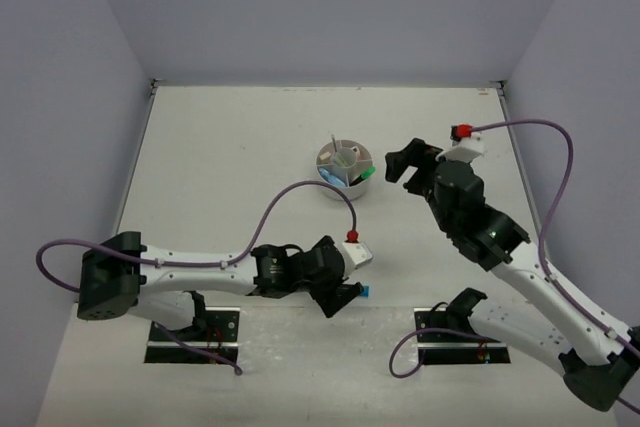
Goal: Sort the stationery into containers
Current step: Place the pen in the storage box, then pick up the pen from the corner of the board.
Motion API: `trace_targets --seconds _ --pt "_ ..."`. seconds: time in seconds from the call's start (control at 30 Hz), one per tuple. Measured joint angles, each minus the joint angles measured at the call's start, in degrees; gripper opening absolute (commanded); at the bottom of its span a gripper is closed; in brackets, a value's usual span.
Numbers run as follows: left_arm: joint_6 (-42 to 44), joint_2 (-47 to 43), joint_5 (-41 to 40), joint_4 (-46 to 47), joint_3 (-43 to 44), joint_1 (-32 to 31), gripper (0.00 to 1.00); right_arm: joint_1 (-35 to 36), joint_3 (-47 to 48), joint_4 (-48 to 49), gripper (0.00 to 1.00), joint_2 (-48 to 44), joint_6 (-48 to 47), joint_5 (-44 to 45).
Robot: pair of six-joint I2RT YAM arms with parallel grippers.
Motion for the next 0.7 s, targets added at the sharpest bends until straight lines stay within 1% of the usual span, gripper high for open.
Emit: trace_targets --seconds 0.13,0.23,0.37,0.57,0.63,0.7 --pt "4.49 5.72 -1.28 -1.70 3.49 -0.50 1.00 0.00 -0.84 -2.43 0.89 -4.71 -2.01 -3.00" --pt "7.06 9.29 -1.75 -2.41 4.58 -0.47 1.00 0.00 -2.74 -4.12 0.89 -5.87 -2.97 -4.98" --pt "9.73 11.79 -2.54 -2.57 4.63 -0.47 0.99 0.00 -4.05 -5.84 0.89 -5.85 -3.72 -7.14" --pt "12.48 12.61 -2.01 -0.46 4.63 -0.19 0.86 0.00 -4.39 -6.20 0.88 -7.40 -4.24 -9.04" --pt "12.86 12.75 -1.09 0.68 4.60 0.15 0.78 0.00 -4.63 -6.24 0.88 -8.30 -4.42 -9.35" --pt "13.05 12.94 0.28 1.97 4.36 0.71 0.76 0.00 -4.78 -6.20 0.87 -9.30 -4.55 -9.65"
